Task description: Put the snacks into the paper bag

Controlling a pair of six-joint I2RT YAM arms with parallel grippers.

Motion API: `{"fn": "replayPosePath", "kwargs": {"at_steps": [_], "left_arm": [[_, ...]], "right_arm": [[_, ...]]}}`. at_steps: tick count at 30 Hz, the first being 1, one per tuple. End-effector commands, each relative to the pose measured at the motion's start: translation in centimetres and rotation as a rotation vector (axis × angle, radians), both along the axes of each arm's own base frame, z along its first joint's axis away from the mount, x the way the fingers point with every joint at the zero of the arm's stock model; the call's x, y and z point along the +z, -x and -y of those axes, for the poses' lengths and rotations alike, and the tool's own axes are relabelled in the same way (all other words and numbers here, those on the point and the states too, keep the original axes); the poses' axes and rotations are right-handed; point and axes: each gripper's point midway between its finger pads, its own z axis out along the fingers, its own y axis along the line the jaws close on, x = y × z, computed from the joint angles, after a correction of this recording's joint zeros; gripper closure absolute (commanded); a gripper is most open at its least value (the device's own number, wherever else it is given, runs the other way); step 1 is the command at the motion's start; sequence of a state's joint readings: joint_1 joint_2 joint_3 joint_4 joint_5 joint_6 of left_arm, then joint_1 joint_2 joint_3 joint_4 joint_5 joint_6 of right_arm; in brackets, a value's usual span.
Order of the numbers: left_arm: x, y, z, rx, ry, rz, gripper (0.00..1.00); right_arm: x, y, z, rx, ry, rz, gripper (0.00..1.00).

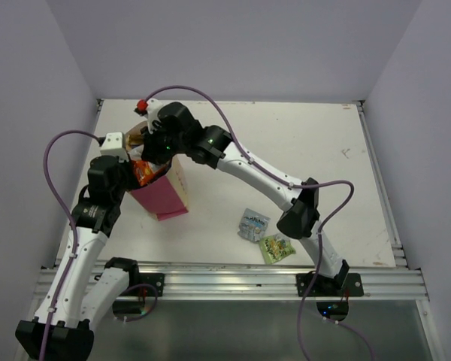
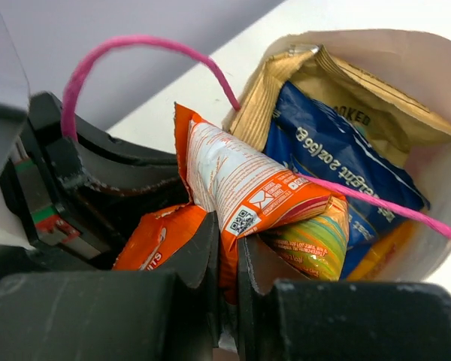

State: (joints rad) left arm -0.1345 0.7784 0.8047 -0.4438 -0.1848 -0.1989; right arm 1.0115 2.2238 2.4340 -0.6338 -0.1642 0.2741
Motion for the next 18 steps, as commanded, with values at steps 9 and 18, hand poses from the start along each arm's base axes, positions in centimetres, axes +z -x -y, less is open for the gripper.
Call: {"fn": "replayPosePath", "kwargs": {"at_steps": [9,18], "left_arm": [[1.8,-1.0,1.9,-0.075,0.051,0.079,1.00],[3.3,-1.2,2.1,-0.090,0.053,0.110,1.00]], "right_arm": [[-5.9,0.7,5.8,-0.042,0.428,0.164,0.99],[3.1,-0.1,6.6,-0.127,0.266,0.280,0.13]]}}
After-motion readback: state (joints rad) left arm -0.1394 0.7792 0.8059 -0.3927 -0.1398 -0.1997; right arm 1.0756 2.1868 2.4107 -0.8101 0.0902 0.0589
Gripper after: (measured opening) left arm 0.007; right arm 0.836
